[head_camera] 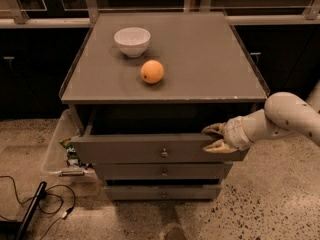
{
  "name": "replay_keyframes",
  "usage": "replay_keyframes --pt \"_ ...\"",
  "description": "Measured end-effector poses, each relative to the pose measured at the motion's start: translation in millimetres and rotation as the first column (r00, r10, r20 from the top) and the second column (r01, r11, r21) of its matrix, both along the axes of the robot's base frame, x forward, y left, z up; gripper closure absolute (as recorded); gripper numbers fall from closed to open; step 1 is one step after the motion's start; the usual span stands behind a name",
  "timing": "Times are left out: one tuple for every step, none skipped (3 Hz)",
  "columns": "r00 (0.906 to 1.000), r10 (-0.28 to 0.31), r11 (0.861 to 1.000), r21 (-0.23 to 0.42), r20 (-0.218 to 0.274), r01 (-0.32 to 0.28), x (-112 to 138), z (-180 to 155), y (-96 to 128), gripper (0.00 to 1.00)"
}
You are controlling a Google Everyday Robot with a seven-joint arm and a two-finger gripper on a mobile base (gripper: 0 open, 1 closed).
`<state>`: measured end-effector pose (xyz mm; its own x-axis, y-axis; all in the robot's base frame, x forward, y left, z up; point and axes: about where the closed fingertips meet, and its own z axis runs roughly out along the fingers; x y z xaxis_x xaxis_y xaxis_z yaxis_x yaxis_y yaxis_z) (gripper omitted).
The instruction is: Open top drawer
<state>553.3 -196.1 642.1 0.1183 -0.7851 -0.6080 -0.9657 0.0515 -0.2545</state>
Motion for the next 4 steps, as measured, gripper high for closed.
replay_keyframes --pt "1.0000 0.000 1.000 0.000 0.000 0.000 0.5 1.4 0.3 0.89" --pt "1.0000 0.000 1.000 0.000 0.000 0.000 0.6 2.1 0.5 1.00" --pt "1.0000 0.000 1.000 0.000 0.000 0.000 0.6 2.1 0.5 0.81" --pt "1.0000 0.000 1.000 0.000 0.000 0.000 0.6 2.0 0.5 0.58"
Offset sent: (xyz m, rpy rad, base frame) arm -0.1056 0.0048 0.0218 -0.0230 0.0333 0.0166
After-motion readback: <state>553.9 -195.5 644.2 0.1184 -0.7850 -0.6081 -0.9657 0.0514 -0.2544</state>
